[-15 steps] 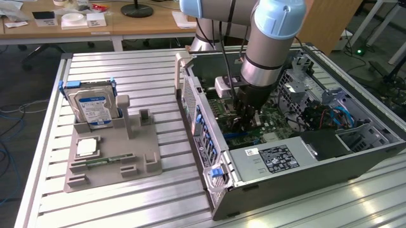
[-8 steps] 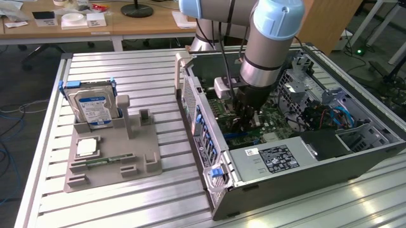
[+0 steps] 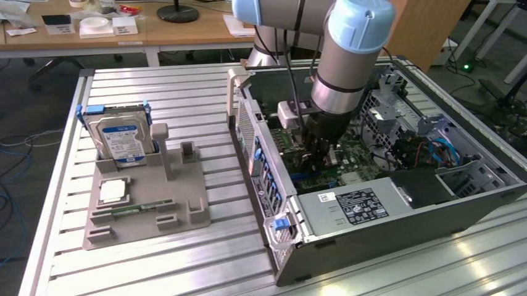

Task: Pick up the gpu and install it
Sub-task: 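Insert the gpu into the slot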

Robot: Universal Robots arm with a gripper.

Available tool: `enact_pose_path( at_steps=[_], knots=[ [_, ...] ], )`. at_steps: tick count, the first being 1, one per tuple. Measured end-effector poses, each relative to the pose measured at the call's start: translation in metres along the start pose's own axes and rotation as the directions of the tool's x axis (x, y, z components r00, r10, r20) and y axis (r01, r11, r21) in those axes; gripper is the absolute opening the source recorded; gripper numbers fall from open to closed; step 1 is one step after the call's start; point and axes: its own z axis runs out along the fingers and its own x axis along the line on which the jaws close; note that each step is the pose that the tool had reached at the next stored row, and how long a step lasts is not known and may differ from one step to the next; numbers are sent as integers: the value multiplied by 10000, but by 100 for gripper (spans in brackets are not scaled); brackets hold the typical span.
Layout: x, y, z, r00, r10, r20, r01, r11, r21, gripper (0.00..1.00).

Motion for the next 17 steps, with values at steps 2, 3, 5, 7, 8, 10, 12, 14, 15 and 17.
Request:
enact_pose_path(
  at_steps=[2, 3, 5, 7, 8, 10, 12, 14, 15, 17],
  knots=[
    [0, 0, 9, 10000, 0, 0, 0, 10000, -1, 28],
    [1, 1, 19, 10000, 1, -1, -1, 10000, -4, 28],
    [0, 1, 27, 10000, 1, -2, -1, 10000, -17, 28],
    [1, 1, 38, 10000, 1, -2, -1, 10000, -24, 28],
    [1, 1, 44, 10000, 1, -2, -1, 10000, -27, 28],
    [1, 2, 56, 10000, 1, -2, -1, 10000, -32, 28],
    [1, 2, 69, 10000, 1, -4, -1, 10000, -38, 28],
    [2, 3, 79, 10000, 1, -9, -1, 10000, -45, 28],
    [3, 3, 84, 10000, 1, -11, -1, 10000, -48, 28],
    [3, 3, 94, 10000, 1, -9, -1, 10000, -51, 28]
  ],
)
